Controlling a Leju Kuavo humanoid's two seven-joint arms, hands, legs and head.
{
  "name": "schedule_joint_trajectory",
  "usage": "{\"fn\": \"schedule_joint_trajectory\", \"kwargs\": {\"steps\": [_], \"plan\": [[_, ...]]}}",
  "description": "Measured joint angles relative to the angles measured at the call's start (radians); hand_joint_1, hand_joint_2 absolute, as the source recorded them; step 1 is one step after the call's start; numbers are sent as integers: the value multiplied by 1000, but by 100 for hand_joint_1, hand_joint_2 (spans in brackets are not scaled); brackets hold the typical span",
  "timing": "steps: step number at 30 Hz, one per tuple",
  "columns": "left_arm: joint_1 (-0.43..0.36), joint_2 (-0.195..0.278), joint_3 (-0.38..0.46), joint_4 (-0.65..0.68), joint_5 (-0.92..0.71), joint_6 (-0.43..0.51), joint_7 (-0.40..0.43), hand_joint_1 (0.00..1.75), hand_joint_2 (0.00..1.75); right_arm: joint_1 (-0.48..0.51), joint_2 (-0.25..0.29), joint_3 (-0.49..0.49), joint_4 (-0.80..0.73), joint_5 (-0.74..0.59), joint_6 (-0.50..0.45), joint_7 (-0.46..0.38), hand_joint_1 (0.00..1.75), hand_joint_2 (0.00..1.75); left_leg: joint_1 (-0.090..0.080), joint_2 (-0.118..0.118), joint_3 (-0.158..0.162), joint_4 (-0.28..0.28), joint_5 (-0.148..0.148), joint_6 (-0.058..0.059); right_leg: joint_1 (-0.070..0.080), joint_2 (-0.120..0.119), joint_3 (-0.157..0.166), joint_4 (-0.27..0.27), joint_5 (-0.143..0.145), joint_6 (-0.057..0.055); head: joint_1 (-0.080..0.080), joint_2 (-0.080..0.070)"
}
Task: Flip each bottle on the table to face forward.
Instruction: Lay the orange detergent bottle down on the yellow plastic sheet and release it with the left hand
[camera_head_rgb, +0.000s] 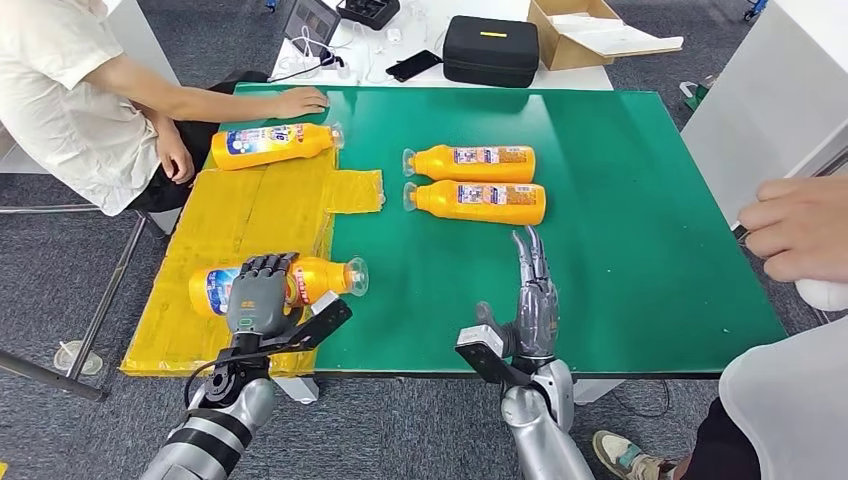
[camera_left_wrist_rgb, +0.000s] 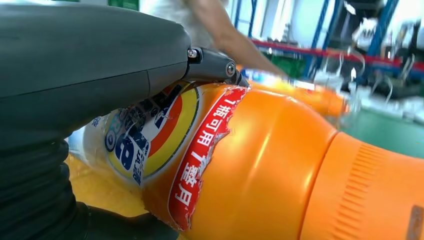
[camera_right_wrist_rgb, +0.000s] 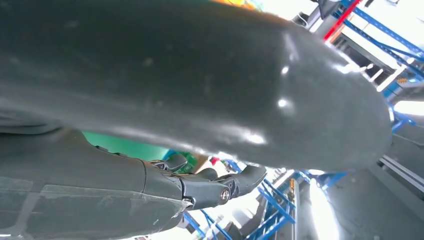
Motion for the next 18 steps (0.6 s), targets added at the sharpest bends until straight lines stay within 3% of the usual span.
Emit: {"fn": "schedule_joint_trajectory", "kwargs": {"steps": [4, 7, 9, 10, 14, 16, 18], "plan": [[-34, 2, -15, 59, 21, -80, -19, 105, 175, -1, -3, 8, -3, -17, 0, 0, 0, 0, 0, 0, 0, 0, 0, 0, 0, 0, 0, 0, 0, 0, 0, 0], [-64, 5, -23, 94, 38, -128, -42, 134, 175, -2, -5, 19, -5, -23, 0, 0, 0, 0, 0, 0, 0, 0, 0, 0, 0, 0, 1, 0, 0, 0, 0, 0], [-82, 7, -28, 114, 48, -169, -53, 140, 175, -3, -6, 25, -5, -26, 0, 0, 0, 0, 0, -1, 0, 0, 0, 0, 0, -1, 1, 0, 0, 0, 0, 0], [-90, 9, -33, 123, 51, -189, -57, 131, 175, -3, -7, 28, -5, -29, 0, 0, 0, 0, 0, -1, 0, 0, 0, 0, 0, -1, 1, 0, 0, 0, 0, 0], [-116, 17, -53, 153, 59, -238, -64, 53, 175, -3, -12, 42, -12, -46, 0, 0, 0, 0, 0, -2, 1, 0, 1, 0, 0, -2, 2, 0, 0, 0, 0, 0], [-127, 20, -63, 165, 65, -257, -70, 42, 175, -3, -14, 47, -17, -56, 0, 0, 0, 0, 0, -2, 2, 0, 1, 0, 0, -2, 3, 0, 0, 0, 0, 0], [-136, 24, -70, 175, 74, -273, -80, 42, 175, -3, -16, 52, -19, -67, 0, 0, 0, 0, 0, -3, 2, 0, 1, 0, 0, -2, 4, 0, 0, 0, 0, 0]]}}
